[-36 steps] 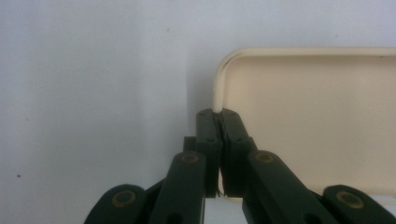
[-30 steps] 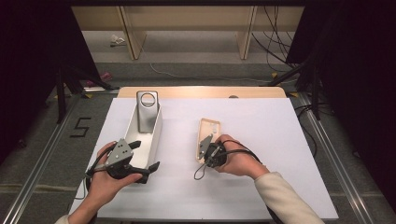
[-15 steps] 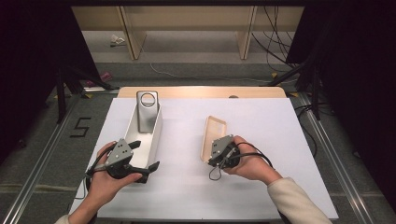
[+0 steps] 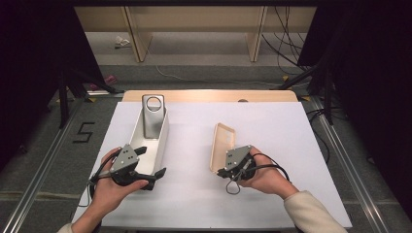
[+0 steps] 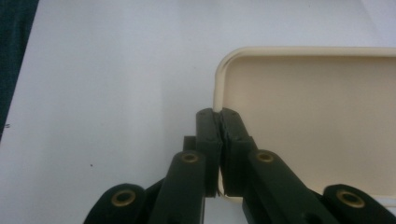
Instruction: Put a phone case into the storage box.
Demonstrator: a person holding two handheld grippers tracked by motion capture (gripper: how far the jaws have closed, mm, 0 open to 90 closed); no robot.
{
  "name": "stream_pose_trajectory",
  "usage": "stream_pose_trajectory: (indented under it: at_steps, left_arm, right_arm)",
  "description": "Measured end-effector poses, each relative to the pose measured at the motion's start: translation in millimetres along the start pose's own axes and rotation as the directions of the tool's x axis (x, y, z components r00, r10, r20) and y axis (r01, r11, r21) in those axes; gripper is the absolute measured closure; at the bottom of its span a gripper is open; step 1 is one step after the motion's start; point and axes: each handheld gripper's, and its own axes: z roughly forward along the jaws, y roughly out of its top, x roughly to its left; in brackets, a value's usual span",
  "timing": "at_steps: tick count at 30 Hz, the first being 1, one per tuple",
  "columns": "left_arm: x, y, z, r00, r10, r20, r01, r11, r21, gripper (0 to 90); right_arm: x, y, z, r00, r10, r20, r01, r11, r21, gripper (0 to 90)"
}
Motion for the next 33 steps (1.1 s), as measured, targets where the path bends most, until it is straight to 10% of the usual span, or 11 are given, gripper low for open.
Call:
stream_pose_trajectory:
  at_steps: [33]
  left_arm:
    - [-16.5,68.0,68.1,0.9936,-0.069,0.09,0.064,0.9965,0.054,15.2]
  right_arm:
    - [23.2,3.9,-8.3,0.9994,-0.028,0.018,0.029,0.998,-0.056,88.4]
